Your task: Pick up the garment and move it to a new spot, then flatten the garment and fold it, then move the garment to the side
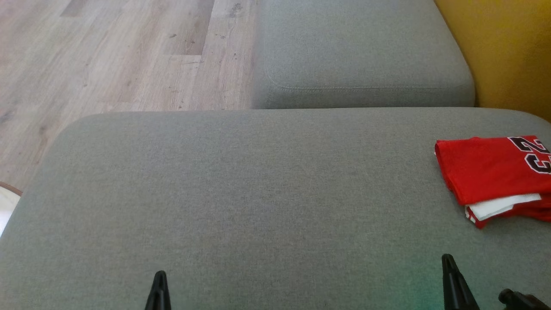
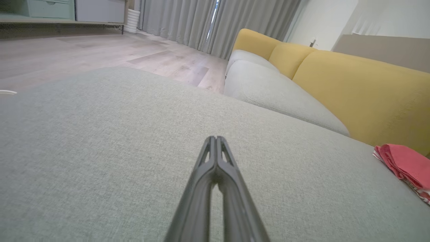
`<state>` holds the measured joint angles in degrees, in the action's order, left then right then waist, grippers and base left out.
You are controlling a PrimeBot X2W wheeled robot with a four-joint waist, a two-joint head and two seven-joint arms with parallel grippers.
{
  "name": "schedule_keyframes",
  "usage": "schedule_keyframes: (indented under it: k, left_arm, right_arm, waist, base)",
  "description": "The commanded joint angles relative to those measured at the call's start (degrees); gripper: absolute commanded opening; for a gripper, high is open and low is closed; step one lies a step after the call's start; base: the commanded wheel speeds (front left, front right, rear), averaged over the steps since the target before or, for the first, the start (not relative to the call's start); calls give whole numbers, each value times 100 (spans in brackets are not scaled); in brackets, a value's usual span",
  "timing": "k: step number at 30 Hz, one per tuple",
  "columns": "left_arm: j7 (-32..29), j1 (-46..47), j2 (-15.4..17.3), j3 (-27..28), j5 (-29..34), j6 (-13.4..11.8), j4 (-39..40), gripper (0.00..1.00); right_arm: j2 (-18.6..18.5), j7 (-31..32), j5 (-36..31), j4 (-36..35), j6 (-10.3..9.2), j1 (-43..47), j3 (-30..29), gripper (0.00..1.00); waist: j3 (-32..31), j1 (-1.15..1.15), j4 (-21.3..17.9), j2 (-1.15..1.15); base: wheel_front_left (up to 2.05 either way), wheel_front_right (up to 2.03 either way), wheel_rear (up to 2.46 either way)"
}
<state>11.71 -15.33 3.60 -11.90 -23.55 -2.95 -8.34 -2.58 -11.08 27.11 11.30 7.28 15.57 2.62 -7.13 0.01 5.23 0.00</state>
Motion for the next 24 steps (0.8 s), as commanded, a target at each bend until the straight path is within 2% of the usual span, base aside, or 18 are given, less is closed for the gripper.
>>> schedule_keyframes:
  k: [1,24]
  left_arm:
    - [-19,296,59,114,-175,41,139,0]
    - [-344,717,109,401,-1805,273,-17,0]
  right_arm:
    - [-70,19,174,-156,4,-289,-36,0]
    - [-107,367,1683,-61,8,-718,-174,0]
  waist:
    - [10,0,-8,0]
    - [176,0,-126,0]
  base:
    - [0,0,0]
    - [0,0,0]
